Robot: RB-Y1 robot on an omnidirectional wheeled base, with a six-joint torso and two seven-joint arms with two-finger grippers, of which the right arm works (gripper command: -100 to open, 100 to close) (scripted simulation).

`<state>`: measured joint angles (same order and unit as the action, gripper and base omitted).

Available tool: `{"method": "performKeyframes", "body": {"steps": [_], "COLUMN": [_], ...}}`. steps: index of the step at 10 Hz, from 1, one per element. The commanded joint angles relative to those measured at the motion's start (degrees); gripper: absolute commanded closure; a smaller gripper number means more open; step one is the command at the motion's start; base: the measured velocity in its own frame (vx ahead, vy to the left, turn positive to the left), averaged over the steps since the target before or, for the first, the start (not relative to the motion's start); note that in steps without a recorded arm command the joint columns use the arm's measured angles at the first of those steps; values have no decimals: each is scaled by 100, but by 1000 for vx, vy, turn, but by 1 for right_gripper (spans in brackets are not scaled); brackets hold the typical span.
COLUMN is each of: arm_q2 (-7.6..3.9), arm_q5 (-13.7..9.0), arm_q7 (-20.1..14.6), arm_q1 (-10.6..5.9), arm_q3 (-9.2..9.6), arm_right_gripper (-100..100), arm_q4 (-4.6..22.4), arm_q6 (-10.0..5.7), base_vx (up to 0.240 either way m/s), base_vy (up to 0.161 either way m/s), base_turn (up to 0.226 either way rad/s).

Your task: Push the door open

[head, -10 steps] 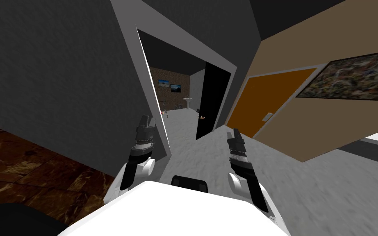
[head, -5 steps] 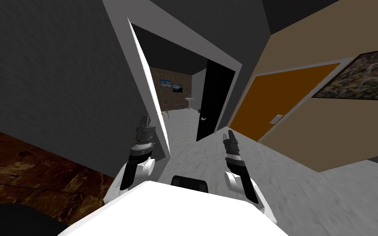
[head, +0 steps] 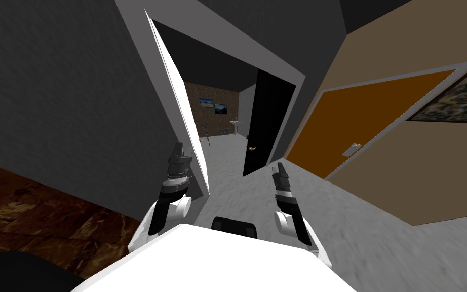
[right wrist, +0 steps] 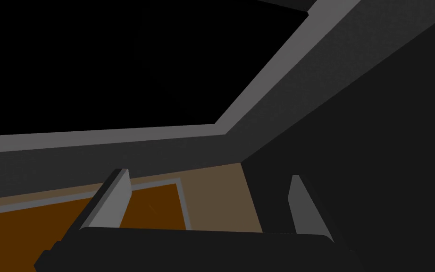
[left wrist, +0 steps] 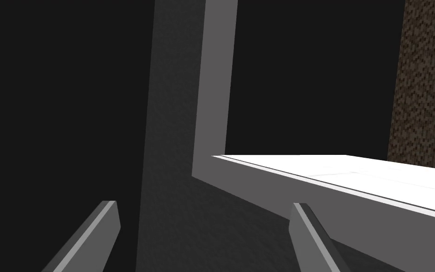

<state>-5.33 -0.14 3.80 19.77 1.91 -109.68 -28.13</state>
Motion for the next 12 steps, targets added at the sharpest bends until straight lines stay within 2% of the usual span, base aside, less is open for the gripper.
{"method": "performKeyframes", "body": {"steps": [1,4,5,9,10,12], "arm_q2": [-9,-34,-48,-75,-85,-95], "arm_q5": [-15,-51,-75,-125,-151,-176], "arm_q7": [-12,-42,-62,-104,-125,-146], "arm_q1": [-42,-157,-238,-398,-481,-564], "arm_q3": [47,114,161,254,302,350], "arm_right_gripper": [-100,-100,-100,-100,-100,-100], "arm_q4": [180,508,735,1190,1424,1658], "arm_q6": [-67,-144,-198,-305,-360,-415], "base_vx": [91,92,105,102,116,105], "base_vy": [-68,-61,-116,-87,-94,-90], "base_turn": [71,62,111,76,119,92]}}
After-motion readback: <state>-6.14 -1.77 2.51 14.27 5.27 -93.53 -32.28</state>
